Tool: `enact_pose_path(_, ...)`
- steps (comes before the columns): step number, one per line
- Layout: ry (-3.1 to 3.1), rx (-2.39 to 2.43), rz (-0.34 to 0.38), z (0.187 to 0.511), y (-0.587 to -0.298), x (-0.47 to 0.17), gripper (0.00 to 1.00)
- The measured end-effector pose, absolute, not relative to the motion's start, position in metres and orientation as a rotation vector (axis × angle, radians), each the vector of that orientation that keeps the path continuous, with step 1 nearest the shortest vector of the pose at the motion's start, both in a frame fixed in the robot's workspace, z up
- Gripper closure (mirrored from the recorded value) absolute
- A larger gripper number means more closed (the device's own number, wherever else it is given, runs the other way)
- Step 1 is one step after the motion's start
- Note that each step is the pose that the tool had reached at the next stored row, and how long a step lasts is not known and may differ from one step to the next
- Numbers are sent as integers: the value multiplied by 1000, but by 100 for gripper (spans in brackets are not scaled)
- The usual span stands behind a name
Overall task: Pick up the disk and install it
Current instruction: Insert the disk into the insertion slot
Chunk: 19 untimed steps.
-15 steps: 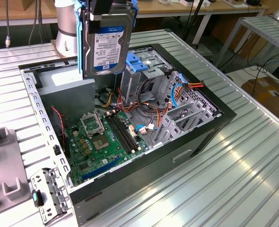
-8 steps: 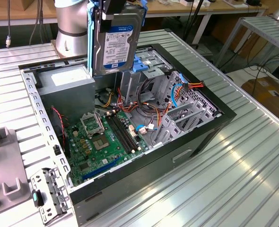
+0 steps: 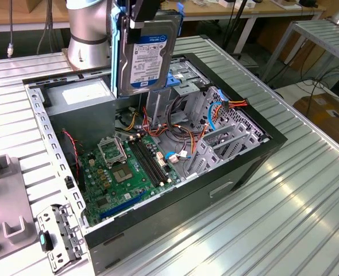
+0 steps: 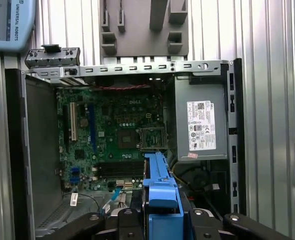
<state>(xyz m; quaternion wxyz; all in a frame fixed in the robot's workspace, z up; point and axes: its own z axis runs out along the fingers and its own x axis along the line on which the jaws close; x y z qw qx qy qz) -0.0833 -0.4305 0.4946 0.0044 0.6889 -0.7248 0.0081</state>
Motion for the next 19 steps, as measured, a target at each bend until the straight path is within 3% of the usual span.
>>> enact_pose_path(12, -2264, 2152, 40, 491, -472, -80, 63)
enact_pose_path(19, -2263, 2151, 41, 491, -473, -80, 63)
